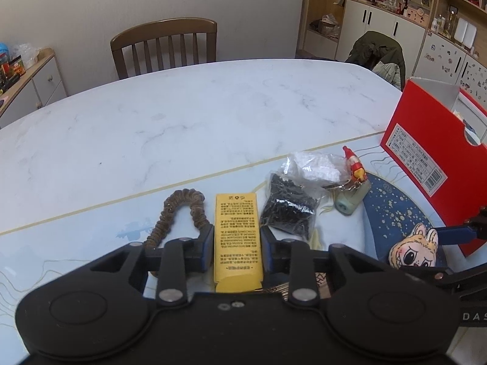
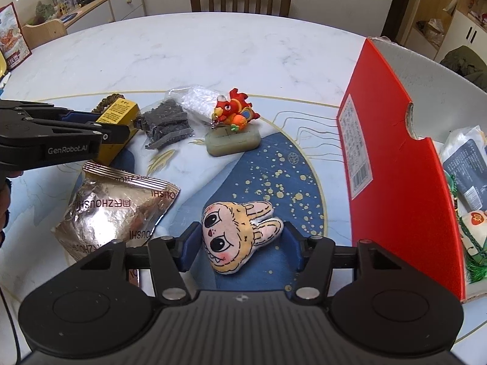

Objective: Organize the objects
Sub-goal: 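Grasp the yellow printed box with the left tool while the right tool grasps the bunny plush, then carry the yellow box into the shoebox and open the left tool while the right tool releases the plush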

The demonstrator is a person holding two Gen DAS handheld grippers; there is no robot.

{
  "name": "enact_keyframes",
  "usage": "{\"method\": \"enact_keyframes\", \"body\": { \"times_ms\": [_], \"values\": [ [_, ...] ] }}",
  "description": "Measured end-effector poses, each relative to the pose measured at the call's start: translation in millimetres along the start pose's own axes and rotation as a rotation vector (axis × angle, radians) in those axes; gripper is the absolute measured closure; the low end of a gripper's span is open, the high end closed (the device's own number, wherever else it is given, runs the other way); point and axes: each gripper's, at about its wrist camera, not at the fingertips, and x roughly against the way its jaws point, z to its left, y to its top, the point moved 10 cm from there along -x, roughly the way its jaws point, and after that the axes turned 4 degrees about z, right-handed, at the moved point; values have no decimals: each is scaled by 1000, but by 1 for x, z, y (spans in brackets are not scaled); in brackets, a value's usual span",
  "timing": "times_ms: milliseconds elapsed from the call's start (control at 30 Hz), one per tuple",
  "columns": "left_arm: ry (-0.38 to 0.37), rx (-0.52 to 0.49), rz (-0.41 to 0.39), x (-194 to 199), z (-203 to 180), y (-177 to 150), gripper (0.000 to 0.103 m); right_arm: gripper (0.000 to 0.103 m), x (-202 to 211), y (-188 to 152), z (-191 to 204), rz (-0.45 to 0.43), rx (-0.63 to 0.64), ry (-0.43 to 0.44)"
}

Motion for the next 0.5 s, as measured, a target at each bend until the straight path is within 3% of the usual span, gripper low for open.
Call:
{"method": "enact_keyframes", "body": {
  "times_ms": [500],
  "values": [
    [-22, 47, -8, 32, 0, 6, 75, 52, 48, 5, -1, -59, -43, 51]
  ]
}}
